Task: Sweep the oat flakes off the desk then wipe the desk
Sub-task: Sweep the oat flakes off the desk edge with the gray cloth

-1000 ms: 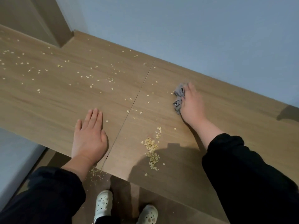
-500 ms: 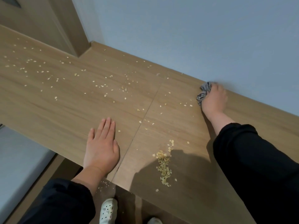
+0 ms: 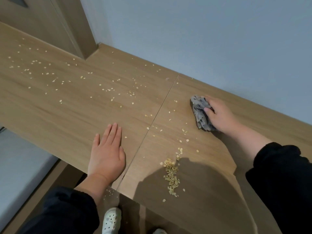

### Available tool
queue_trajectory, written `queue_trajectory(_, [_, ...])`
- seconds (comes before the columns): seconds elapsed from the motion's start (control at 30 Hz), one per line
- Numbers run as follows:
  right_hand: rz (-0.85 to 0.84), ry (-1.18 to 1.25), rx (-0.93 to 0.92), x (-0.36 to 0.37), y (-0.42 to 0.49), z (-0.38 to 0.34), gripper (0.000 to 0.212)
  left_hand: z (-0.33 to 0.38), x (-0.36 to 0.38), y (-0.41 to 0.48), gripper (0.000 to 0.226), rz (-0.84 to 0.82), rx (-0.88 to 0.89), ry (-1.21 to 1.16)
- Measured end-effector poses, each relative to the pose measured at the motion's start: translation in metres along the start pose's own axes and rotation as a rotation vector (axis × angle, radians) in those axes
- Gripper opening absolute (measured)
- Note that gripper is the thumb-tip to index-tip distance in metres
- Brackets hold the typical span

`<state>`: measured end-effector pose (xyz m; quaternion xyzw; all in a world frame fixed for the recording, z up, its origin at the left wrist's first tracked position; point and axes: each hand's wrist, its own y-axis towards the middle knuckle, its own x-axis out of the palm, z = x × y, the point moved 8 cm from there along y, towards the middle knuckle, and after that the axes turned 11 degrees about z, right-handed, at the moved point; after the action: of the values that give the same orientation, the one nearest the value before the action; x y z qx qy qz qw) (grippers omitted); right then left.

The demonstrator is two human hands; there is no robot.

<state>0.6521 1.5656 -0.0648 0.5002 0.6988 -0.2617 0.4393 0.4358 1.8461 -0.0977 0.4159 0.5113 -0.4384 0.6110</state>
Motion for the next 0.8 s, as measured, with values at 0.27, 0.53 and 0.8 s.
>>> queue_trajectory(0.27, [0.008,-0.261,0.023,0.025,-0.011,-0.016,0.057,-0.001,0.0,-0.001,0.072,0.018,-0.008,-0.021])
queue_trajectory(0.53, [0.309,-0.29,0.375,-0.008,0.037,0.032,0.042,-0.002,0.0,-0.001,0.067,0.03,-0.017,-0.052])
queue_trajectory(0.8, [0.502,-0.185,0.611,0.005,0.071,-0.001,0.038,-0.001,-0.001,-0.001,0.064,0.019,-0.015,-0.042])
